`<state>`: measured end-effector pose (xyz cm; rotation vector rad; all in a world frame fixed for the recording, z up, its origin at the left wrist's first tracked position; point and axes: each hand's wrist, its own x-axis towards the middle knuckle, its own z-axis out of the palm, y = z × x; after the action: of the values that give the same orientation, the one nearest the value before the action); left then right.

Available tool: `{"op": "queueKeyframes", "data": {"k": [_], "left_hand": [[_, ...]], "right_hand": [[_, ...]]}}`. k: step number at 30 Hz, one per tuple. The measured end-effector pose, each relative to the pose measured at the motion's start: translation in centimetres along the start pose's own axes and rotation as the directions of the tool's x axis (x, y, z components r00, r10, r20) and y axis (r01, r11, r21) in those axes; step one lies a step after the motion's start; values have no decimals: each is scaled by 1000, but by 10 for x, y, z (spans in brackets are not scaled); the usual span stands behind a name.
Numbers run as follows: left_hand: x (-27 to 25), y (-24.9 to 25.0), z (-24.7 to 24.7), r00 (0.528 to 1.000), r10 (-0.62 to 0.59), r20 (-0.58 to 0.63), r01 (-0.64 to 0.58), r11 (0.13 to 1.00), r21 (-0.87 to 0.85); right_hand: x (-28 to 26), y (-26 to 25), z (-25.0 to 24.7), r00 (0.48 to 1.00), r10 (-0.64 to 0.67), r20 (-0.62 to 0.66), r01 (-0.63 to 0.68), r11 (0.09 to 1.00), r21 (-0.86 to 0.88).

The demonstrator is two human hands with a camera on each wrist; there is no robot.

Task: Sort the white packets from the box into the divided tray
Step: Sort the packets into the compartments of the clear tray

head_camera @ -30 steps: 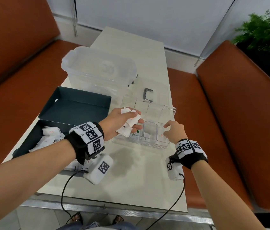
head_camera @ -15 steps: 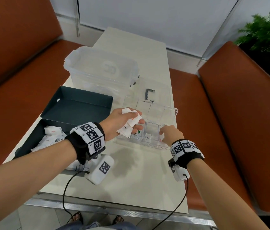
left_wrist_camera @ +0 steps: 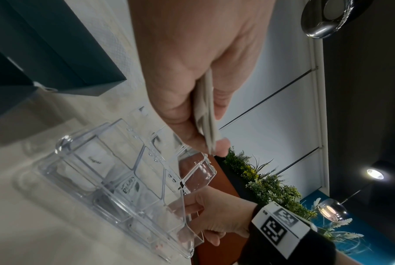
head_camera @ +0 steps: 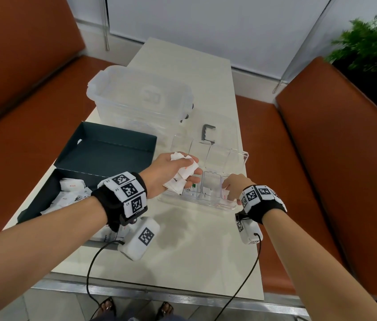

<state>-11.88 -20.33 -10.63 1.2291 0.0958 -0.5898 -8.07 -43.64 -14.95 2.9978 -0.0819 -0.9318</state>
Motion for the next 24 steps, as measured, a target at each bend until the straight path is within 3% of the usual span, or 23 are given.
{"op": "queueKeyframes", "data": {"k": [3, 6, 9, 13, 17, 21, 24], "left_hand": [[4, 10, 0, 1000, 6, -17, -7, 1000, -25], [6, 22, -3, 1000, 8, -19, -9, 999, -54], [7, 29, -5, 999, 28, -25, -30, 997, -67], [4, 30, -9, 998, 63, -16, -63, 998, -18], [1, 29, -12, 998, 58, 36, -59, 998, 21], [-3, 33, -14, 999, -43, 22, 42, 998, 37], [-9, 37, -14, 996, -78, 52, 80, 996, -43]], "right_hand": [[-5, 3, -7, 1000, 2, 1, -2, 999, 46], [-22, 1, -21, 994, 25, -111, -10, 990, 137], [-46, -13, -38, 951, -59, -303, 161, 933, 321], [-75, -53, -59, 835, -75, -545, 422, 723, 547], [-86, -86, -57, 850, -68, -523, 458, 588, 667], [-86, -92, -52, 871, 14, -490, 418, 503, 757], [-87, -87, -53, 885, 60, -461, 398, 413, 819]]}}
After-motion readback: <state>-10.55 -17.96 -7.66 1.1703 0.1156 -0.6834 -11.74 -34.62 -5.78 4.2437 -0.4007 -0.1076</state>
